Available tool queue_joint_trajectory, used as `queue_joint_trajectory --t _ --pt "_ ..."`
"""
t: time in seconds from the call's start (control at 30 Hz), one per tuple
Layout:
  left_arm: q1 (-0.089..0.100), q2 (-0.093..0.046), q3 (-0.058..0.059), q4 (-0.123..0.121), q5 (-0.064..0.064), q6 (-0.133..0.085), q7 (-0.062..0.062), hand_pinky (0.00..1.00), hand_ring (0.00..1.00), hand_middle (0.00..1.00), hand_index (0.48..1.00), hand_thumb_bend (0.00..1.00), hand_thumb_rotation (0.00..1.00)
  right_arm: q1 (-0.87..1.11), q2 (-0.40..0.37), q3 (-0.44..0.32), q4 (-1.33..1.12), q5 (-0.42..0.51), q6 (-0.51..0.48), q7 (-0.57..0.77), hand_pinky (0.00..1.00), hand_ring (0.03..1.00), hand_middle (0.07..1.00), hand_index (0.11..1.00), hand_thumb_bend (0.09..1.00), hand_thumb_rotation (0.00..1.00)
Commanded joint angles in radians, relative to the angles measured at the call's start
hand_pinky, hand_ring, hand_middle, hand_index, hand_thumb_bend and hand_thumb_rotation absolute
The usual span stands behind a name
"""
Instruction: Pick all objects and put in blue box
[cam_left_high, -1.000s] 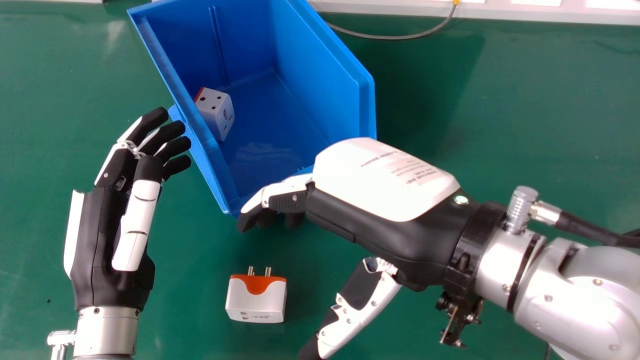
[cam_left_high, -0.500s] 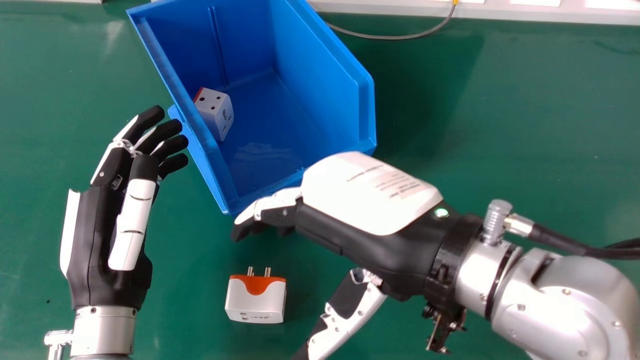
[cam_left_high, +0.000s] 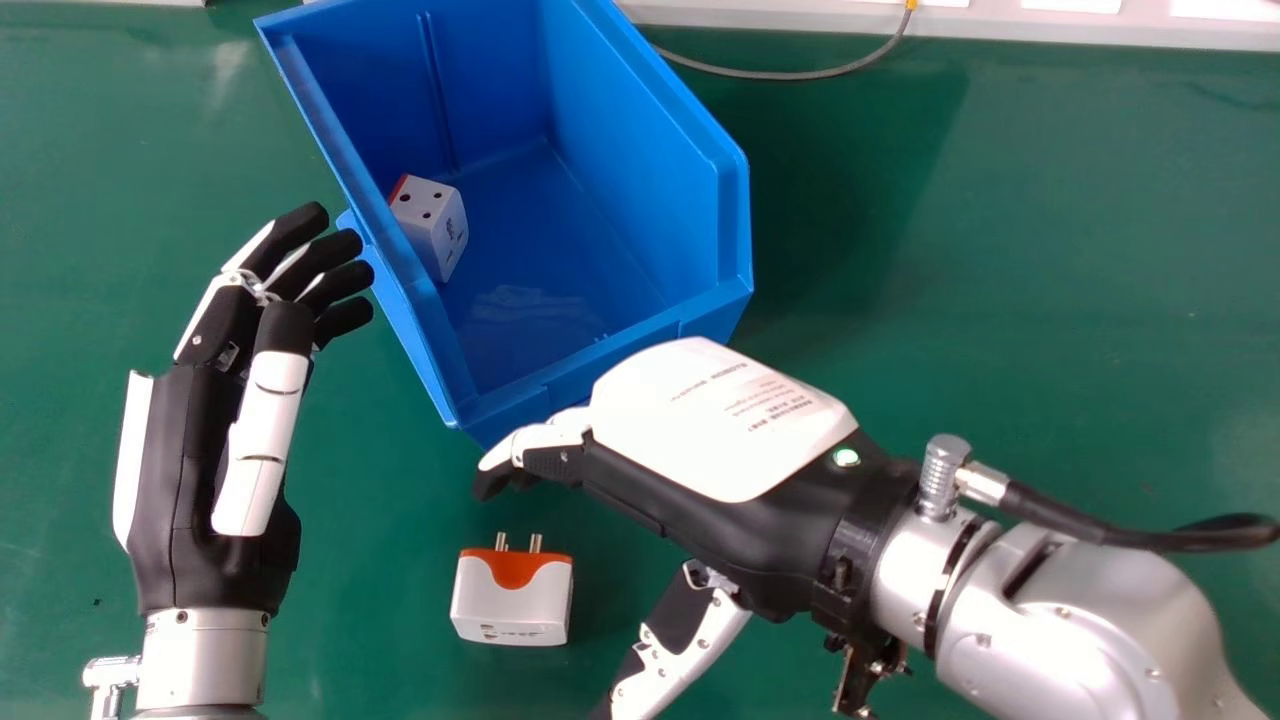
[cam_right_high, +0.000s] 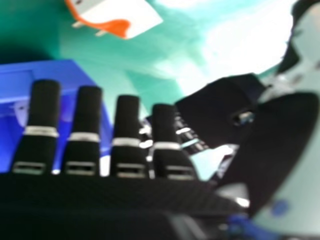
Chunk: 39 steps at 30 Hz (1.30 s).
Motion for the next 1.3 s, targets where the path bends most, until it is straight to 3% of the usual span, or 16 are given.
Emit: queue_joint_trajectory --t 0.0,0.17,0.4,0.6,0.93,1.27 --pt "0.004 -0.001 -0.004 -0.028 0.003 -0.002 0.000 0.77 0.78 0.79 0.802 0.68 0.74 0.009 0.014 0.006 0.007 -0.024 -0.028 -0.024 0.58 0.715 0.781 0.780 0.786 0.30" --pt "0.009 -0.001 -0.007 -0.038 0.006 0.003 0.004 0.77 0.78 0.79 0.800 0.68 0.73 0.020 0.029 0.019 0.033 -0.069 -0.048 -0.020 0.57 0.715 0.782 0.787 0.795 0.28" --pt "0.012 0.000 -0.010 -0.044 -0.003 0.009 -0.001 0.77 0.78 0.80 0.800 0.68 0.73 0.039 0.048 0.025 0.077 -0.102 -0.082 -0.042 0.56 0.719 0.785 0.798 0.793 0.26" --pt "0.013 0.000 -0.010 -0.047 0.003 0.006 0.002 0.77 0.78 0.80 0.801 0.68 0.73 0.054 0.064 0.028 0.110 -0.131 -0.102 -0.071 0.56 0.722 0.791 0.809 0.786 0.25" --pt "0.011 0.002 -0.007 -0.040 -0.004 0.007 -0.001 0.77 0.78 0.80 0.801 0.67 0.73 0.097 0.098 0.037 0.157 -0.192 -0.124 -0.165 0.56 0.742 0.810 0.832 0.779 0.25" --pt "0.007 0.001 -0.003 -0.021 -0.002 -0.008 -0.004 0.77 0.78 0.80 0.800 0.67 0.73 0.137 0.133 0.059 0.200 -0.258 -0.129 -0.237 0.57 0.760 0.835 0.856 0.783 0.27"
